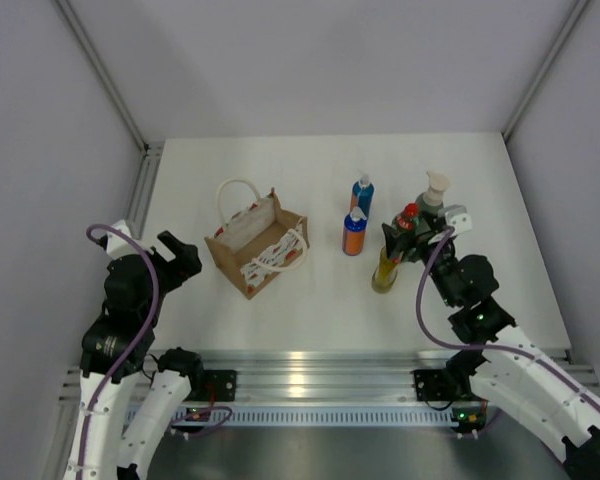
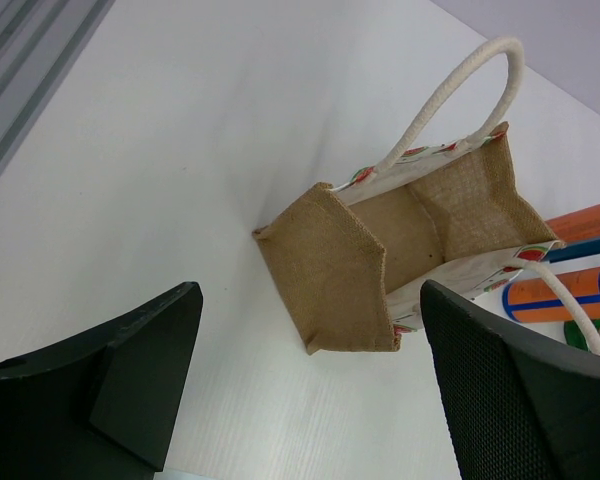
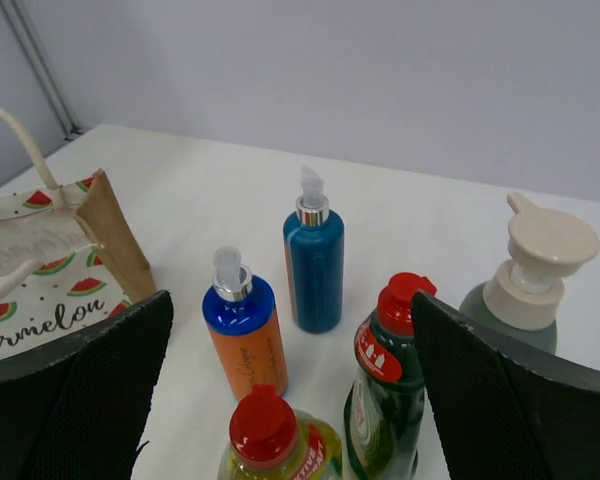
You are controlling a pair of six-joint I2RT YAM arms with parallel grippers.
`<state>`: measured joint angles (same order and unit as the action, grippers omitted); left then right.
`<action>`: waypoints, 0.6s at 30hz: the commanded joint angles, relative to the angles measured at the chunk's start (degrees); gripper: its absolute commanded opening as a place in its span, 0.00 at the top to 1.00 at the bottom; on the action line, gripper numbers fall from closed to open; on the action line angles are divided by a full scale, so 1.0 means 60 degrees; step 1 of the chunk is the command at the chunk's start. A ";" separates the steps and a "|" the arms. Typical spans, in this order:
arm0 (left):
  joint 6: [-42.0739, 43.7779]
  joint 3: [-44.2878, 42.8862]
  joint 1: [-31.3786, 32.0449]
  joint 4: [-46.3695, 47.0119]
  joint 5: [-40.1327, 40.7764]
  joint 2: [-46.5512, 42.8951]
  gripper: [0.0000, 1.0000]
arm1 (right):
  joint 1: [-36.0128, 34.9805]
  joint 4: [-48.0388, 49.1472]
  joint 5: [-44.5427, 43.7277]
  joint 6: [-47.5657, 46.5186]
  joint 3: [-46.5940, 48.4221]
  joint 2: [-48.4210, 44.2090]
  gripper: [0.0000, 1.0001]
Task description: Take the personal care products out of the canvas bag
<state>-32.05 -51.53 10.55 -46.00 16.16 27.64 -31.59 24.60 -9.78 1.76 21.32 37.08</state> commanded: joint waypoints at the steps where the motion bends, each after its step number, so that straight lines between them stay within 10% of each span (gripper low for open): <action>1: -0.0034 -0.0040 -0.0044 0.0108 0.0147 0.0125 0.05 | 0.0124 -0.2418 -0.0973 0.0043 0.1526 -0.0248 0.01; 18: 0.0655 -0.1488 -0.0044 -0.1385 0.1099 0.1911 0.02 | 0.0109 -0.9867 -0.2983 0.0732 0.5219 -0.0773 0.01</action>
<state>-30.06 -56.64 10.55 -50.57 20.34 36.56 -31.59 -23.83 -24.91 5.08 47.51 34.72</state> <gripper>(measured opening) 0.982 0.993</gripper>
